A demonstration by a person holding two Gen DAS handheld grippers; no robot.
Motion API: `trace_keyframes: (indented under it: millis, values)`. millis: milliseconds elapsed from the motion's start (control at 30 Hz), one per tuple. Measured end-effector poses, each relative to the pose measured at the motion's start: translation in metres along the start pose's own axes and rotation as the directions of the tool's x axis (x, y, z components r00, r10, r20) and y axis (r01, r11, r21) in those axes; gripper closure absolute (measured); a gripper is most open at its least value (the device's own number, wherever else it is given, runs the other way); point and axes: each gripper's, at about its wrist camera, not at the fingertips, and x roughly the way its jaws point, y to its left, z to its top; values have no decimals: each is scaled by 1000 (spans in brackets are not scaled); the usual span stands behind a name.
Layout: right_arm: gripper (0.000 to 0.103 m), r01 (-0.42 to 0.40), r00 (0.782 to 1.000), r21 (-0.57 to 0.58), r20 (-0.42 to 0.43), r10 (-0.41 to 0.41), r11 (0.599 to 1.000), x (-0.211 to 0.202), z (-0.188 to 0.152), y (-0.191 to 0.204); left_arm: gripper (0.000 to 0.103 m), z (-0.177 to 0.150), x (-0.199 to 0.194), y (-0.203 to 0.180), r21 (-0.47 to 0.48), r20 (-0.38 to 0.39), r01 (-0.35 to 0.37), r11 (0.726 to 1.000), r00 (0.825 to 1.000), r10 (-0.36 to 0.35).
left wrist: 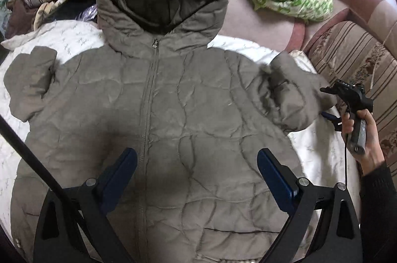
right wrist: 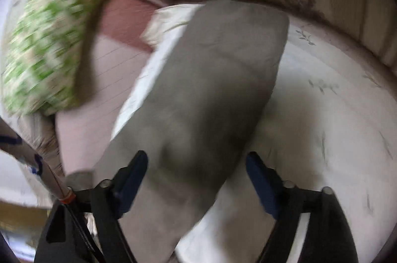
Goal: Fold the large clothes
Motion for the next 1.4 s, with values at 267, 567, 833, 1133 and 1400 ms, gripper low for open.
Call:
trace_keyframes:
  millis: [267,567,833,1133,1400]
  values:
    - [16,-6,997,-160,74,18,987,10,-10,19,6,-6,12,11,-5,-21,8,1000,1000,-8]
    - [94,-78,967,-369,197,160,926,-81,-53,76,6,-3,-29,34,-12,49,23,1000,999,-22]
    - [94,61,930,-844,241,276,534,-165,-256,240,6,20,-74,97,-57,121,6,998,993,1]
    - [83,-161,982,-868,-93,165,469,-20,-400,237,6,24,-62,188,-243,92,37,969,996,-15]
    - [25,-267,951,-860,-307,-25,434,35,-440,215,6,19,-62,195,-296,92,96,950,993,-72]
